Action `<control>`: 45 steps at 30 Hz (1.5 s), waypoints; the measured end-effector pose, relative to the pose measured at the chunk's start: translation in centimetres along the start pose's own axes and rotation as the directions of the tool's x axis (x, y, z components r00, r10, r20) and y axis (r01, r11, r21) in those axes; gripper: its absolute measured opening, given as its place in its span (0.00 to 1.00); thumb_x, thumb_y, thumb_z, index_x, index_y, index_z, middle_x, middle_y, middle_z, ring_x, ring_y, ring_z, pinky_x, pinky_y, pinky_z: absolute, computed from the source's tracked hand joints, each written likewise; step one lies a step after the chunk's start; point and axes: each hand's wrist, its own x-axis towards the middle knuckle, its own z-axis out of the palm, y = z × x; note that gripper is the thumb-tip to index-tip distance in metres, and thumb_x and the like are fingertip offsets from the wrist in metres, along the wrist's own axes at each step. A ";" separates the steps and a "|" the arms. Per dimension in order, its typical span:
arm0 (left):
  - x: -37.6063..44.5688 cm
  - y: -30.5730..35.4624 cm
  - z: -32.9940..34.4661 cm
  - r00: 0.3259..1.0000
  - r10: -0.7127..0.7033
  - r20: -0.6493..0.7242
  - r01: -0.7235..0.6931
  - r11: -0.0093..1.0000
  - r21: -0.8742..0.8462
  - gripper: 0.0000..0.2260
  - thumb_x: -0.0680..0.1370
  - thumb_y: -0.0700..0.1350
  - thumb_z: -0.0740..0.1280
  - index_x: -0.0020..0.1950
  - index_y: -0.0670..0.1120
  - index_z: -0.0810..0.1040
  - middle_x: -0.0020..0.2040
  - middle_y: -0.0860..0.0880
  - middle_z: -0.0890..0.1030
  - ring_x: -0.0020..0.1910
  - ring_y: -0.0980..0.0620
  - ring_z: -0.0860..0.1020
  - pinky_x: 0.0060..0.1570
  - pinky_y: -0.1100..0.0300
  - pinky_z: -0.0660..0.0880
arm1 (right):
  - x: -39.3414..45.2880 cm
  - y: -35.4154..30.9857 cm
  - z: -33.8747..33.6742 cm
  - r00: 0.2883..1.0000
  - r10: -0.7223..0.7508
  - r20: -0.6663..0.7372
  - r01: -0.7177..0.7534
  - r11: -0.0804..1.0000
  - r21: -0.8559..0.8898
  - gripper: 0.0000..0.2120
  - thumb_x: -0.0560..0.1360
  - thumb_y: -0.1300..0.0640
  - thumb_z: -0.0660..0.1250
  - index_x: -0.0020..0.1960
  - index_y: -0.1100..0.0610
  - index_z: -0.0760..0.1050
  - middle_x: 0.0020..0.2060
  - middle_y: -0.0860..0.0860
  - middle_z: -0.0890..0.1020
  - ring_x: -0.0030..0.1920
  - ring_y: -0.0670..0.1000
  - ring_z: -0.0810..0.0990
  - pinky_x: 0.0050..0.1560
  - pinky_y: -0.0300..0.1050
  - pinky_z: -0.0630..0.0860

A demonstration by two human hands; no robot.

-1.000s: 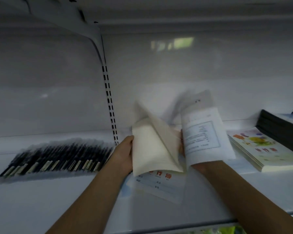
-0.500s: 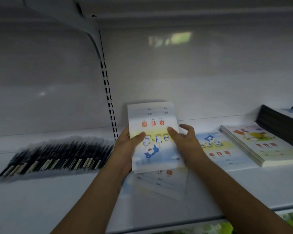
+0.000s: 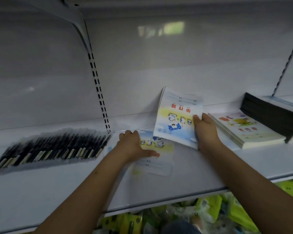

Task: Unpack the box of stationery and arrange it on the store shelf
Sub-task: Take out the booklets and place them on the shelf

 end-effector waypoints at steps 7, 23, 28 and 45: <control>2.3 -1.2 -1.3 0.995 -0.095 0.007 0.088 0.887 -0.453 0.28 0.63 0.52 0.78 0.60 0.42 0.80 0.57 0.45 0.82 0.57 0.43 0.78 0.60 0.49 0.75 | -1.4 -1.2 -0.1 0.983 -0.078 0.165 0.086 0.996 -0.039 0.08 0.82 0.53 0.59 0.47 0.49 0.76 0.46 0.48 0.84 0.47 0.51 0.84 0.56 0.53 0.79; -0.8 -3.9 -4.7 0.998 0.064 0.016 -0.016 0.474 -0.881 0.12 0.78 0.48 0.70 0.57 0.42 0.82 0.52 0.41 0.85 0.51 0.41 0.84 0.56 0.45 0.79 | -3.6 -6.5 7.9 0.479 -0.394 0.784 0.793 -0.190 -0.579 0.16 0.74 0.42 0.68 0.55 0.51 0.73 0.52 0.50 0.78 0.54 0.53 0.74 0.54 0.48 0.63; -0.9 -4.0 -4.8 0.982 -0.118 -0.150 -0.131 0.153 -0.979 0.10 0.79 0.43 0.69 0.58 0.40 0.81 0.53 0.41 0.85 0.51 0.41 0.83 0.53 0.47 0.80 | -3.9 -3.8 4.7 0.790 -0.610 0.068 0.502 0.579 -0.643 0.33 0.71 0.41 0.72 0.69 0.58 0.68 0.66 0.57 0.71 0.64 0.58 0.71 0.64 0.52 0.68; -3.2 -4.2 -0.4 0.966 0.235 -0.108 -0.232 0.603 -0.763 0.38 0.72 0.61 0.72 0.77 0.54 0.60 0.73 0.52 0.71 0.66 0.56 0.75 0.66 0.52 0.74 | -5.9 -0.6 2.8 0.890 -0.180 0.418 0.302 0.920 -0.248 0.10 0.74 0.50 0.71 0.53 0.53 0.81 0.46 0.45 0.85 0.47 0.45 0.83 0.49 0.40 0.77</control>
